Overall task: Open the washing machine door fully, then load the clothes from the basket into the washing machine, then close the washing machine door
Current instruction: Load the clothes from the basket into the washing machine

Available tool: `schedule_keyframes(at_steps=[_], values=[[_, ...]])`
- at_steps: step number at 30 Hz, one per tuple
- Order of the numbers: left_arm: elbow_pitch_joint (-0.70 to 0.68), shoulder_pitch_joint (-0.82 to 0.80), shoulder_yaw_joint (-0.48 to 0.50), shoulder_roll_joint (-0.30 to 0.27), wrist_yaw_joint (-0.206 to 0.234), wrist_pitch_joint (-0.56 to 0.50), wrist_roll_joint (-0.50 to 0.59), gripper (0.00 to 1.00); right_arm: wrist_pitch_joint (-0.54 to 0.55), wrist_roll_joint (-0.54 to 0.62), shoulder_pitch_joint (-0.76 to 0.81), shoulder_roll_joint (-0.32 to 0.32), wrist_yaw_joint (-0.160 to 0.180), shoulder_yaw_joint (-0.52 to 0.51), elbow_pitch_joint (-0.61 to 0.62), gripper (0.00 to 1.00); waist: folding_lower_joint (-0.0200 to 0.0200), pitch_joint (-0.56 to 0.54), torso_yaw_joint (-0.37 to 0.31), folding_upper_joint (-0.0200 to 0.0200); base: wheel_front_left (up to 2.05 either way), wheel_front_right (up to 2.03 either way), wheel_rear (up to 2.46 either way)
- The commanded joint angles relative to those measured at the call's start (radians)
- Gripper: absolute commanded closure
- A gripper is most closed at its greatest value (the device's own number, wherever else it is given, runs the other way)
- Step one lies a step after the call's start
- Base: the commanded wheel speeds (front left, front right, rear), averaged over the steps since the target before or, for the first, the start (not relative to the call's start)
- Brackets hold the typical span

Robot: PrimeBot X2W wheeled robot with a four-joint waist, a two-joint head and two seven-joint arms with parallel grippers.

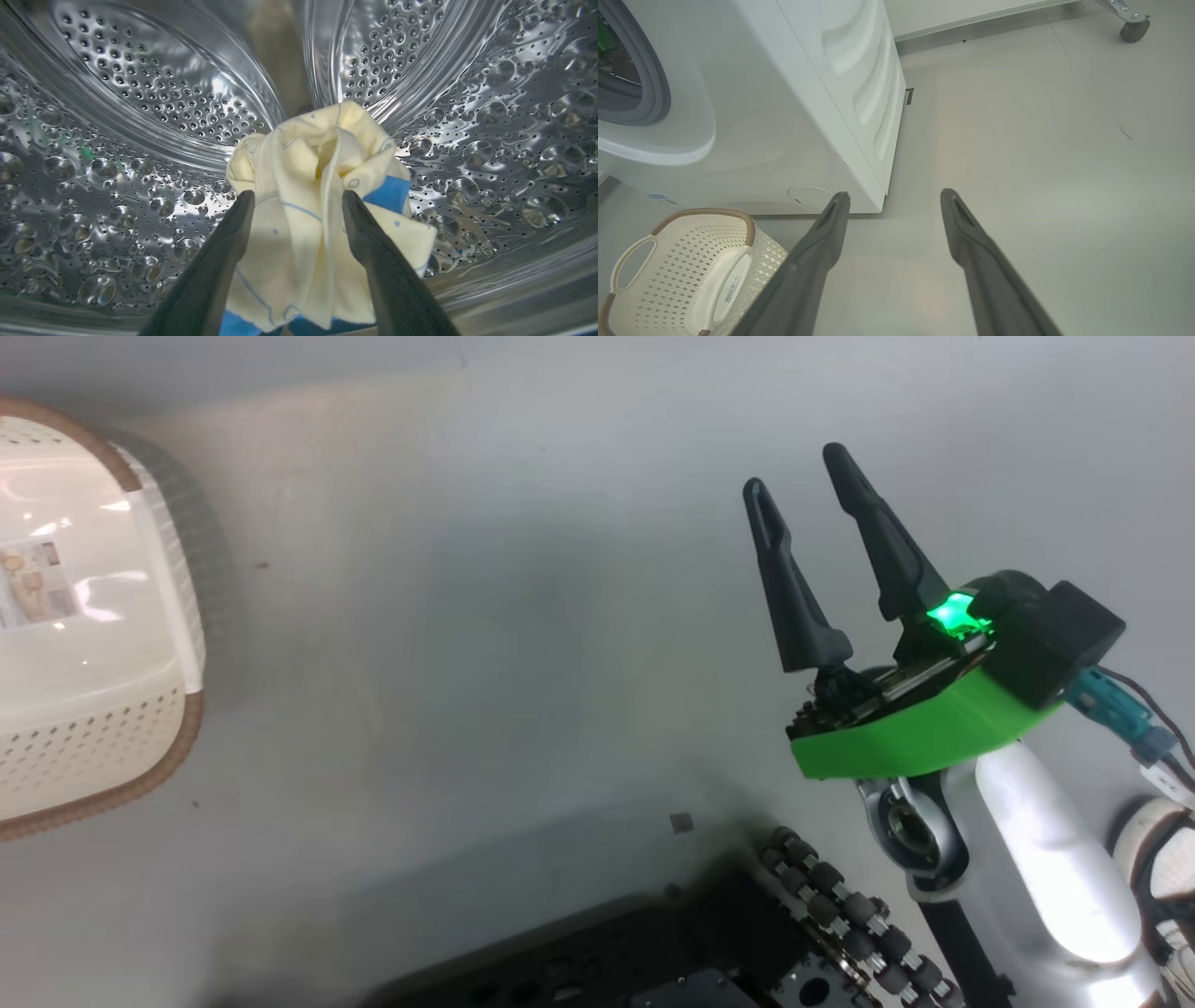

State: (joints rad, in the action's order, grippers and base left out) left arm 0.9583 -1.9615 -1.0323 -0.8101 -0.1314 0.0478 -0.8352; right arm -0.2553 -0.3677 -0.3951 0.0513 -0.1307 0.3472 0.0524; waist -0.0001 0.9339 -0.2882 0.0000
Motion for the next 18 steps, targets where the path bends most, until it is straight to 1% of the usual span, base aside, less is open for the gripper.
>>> schedule_keyframes(at_steps=[1,6,10,11,18], values=[[-0.017,-0.011,0.02,-0.024,0.001,0.007,-0.008,0.0,-0.006,0.006,0.024,-0.001,0.0,0.008,0.022,0.0,0.0001,-0.015,0.016,0.0,0.0,0.0,0.0],[-0.036,0.077,-0.014,-0.011,0.001,0.043,-0.081,0.0,-0.006,0.034,0.013,-0.001,0.0,-0.016,-0.001,0.0,0.0001,-0.078,0.067,0.0,0.0,0.0,0.0],[-0.051,0.17,-0.03,0.0,0.001,0.072,-0.16,0.0,-0.006,0.056,0.004,-0.001,0.0,-0.027,-0.023,0.0,0.0001,-0.141,0.108,0.0,0.0,0.0,0.0],[-0.06,0.225,-0.045,0.006,0.001,0.094,-0.189,0.0,-0.006,0.068,0.005,-0.001,0.0,-0.035,-0.039,0.0,0.0001,-0.181,0.128,0.0,0.0,0.0,0.0],[-0.113,0.427,-0.095,0.028,0.001,0.172,-0.287,0.0,-0.006,0.104,0.023,-0.001,0.0,-0.07,-0.096,0.0,0.0001,-0.34,0.201,0.0,0.0,0.0,0.0]])
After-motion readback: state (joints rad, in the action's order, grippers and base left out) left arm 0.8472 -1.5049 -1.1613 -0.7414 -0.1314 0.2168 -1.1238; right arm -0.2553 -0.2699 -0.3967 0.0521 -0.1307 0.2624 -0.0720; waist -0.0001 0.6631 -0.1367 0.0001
